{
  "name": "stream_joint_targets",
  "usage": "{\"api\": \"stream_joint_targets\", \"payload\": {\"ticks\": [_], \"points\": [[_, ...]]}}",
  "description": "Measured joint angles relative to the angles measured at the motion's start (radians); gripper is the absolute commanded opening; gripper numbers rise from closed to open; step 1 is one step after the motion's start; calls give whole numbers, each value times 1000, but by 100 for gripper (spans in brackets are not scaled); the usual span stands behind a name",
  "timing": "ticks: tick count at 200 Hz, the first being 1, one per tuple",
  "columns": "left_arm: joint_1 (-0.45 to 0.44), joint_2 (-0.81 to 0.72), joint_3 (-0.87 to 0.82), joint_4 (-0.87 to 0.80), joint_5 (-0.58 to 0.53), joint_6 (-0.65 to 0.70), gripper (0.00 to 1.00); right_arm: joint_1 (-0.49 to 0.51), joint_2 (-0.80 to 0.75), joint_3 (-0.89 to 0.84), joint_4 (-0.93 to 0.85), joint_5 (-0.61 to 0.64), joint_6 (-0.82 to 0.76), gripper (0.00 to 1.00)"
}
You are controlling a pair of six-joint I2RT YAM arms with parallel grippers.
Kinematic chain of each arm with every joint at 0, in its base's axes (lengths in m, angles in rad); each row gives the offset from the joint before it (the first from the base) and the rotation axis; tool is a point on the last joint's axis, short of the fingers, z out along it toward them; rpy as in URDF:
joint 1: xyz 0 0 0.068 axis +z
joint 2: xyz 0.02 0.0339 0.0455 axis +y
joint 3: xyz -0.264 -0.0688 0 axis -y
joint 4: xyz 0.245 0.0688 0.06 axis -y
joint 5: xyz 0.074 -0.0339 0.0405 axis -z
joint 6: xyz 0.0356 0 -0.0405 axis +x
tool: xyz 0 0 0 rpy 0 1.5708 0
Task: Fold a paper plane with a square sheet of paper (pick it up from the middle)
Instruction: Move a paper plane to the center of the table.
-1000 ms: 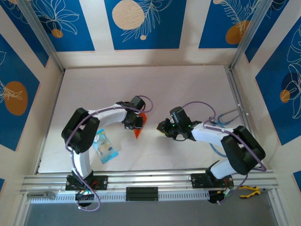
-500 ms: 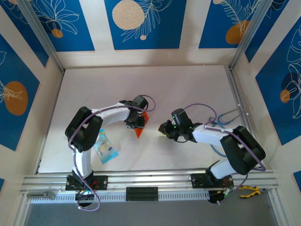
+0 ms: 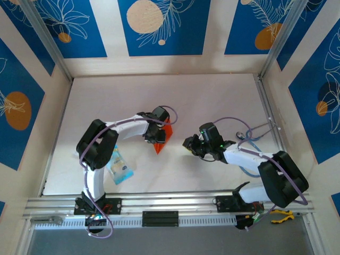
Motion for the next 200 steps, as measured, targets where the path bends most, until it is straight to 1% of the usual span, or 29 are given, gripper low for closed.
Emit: {"api": "stream_joint_targets", "payload": {"ticks": [42, 84, 117, 154, 163, 183, 200], "points": [[0, 14, 18, 6, -9, -51, 36, -19, -36, -15, -14, -4, -4, 24], [-7, 23, 30, 10, -29, -108, 36, -64, -63, -37, -25, -30, -18, 25], [-15, 24, 39, 6, -45, -127, 37, -96, -81, -48, -29, -53, -34, 25], [-18, 24, 43, 6, -52, -139, 37, -106, -84, -48, -31, -61, -46, 25], [-18, 24, 45, 6, -52, -142, 39, -107, -84, -48, -32, -61, -49, 25], [-18, 23, 49, 6, -53, -152, 40, -109, -89, -48, -34, -60, -49, 25], [-18, 20, 50, 6, -58, -163, 43, -109, -99, -48, -38, -60, -49, 25]]}}
